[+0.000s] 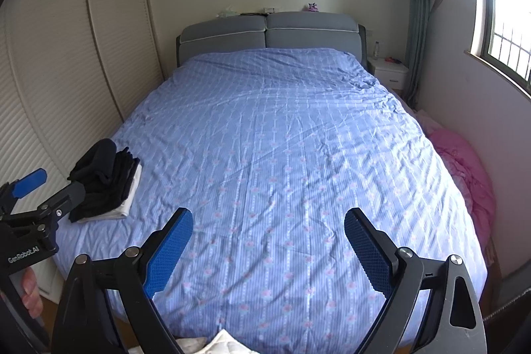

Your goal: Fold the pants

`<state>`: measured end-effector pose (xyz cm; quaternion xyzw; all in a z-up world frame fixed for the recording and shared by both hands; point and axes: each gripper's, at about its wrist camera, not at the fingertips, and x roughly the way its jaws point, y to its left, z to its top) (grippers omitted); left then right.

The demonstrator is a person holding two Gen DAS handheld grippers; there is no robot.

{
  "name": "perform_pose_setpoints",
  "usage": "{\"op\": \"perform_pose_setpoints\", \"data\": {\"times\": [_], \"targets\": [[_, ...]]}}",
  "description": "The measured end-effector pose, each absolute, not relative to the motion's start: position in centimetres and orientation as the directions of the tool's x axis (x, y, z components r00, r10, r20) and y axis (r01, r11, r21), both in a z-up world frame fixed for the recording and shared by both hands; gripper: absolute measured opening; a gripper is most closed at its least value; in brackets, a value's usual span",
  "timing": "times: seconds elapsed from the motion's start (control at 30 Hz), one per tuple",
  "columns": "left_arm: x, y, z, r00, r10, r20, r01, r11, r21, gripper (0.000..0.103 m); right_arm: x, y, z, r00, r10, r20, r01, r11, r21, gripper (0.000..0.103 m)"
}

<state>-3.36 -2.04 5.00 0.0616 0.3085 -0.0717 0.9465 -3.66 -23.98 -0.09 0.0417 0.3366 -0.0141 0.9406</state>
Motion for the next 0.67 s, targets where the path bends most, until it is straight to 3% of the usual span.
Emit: {"op": "perform_pose_setpoints", "data": {"times": [0.67], "targets": [[-3.14,-2.1,4.73,0.797,-0.084,-0.598,0.156,0.985,0.069,0.103,-3.66,-24.17,-0.09,0.772,-0.007,-0.635,0.068,0.995,0.072,0.093]]}}
